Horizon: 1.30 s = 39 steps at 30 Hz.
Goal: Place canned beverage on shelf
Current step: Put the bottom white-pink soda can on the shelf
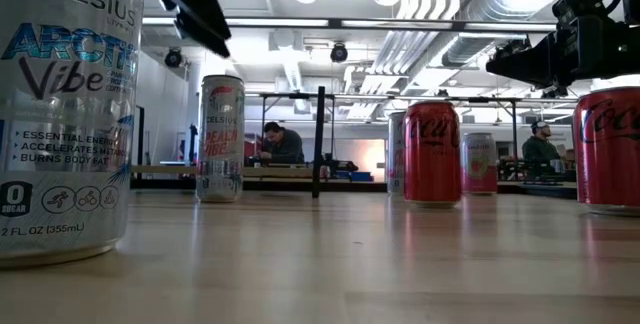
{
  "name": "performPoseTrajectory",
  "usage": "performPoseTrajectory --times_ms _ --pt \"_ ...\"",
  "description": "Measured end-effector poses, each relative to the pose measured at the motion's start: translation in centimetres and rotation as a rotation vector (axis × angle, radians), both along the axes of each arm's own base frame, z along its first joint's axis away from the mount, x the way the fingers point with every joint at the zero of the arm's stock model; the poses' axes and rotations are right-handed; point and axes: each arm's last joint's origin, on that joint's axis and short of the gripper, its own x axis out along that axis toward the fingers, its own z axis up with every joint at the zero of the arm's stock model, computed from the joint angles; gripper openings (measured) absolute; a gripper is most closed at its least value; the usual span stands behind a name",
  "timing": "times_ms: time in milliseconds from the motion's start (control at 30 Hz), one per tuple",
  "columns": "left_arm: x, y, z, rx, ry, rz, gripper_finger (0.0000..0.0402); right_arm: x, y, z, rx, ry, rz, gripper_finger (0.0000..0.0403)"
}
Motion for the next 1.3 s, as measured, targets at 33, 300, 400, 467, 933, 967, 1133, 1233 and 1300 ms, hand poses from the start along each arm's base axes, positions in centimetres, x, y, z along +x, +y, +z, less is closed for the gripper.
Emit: performPoseTrajectory --times_ms 33,300,400,467,933,967,1133,1233,1300 --pt "0.4 0.0 -0.3 -0.005 0.029 0.003 0.0282 0.0 0.0 0.0 0.0 0.0 0.0 0.0" --pt "2.8 0.4 -1.7 0.035 0.18 0.01 0.0317 0.0 0.0 0.0 0.0 0.0 0.0 0.0" --pt "3.5 0.6 -1.8 0.061 0.193 0.012 0.0318 0.0 0.0 0.0 0.0 0.0 0.0 0.0" --pt "3.7 0.8 -2.0 0.067 0.212 0.02 0.0318 0.0 0.0 0.0 0.0 0.0 0.0 0.0" --pt "3.6 1.2 -2.6 0.073 0.289 0.033 0.0317 0.0 0.0 0.0 0.0 0.0 0.0 0.0" --pt "3.6 1.2 -2.6 0.072 0.289 0.03 0.0317 0.0 0.0 0.0 0.0 0.0 0.0 0.0" --pt "3.5 1.1 -3.0 0.043 0.294 0.014 0.0303 0.0 0.0 0.0 0.0 0.0 0.0 0.0" --pt "3.2 1.0 -3.8 0.037 0.323 0.015 0.0289 0.0 0.0 0.0 0.0 0.0 0.0 0.0" --pt "3.3 1.0 -3.9 0.044 0.32 0.02 0.028 0.0 0.0 0.0 0.0 0.0 0.0 0.0"
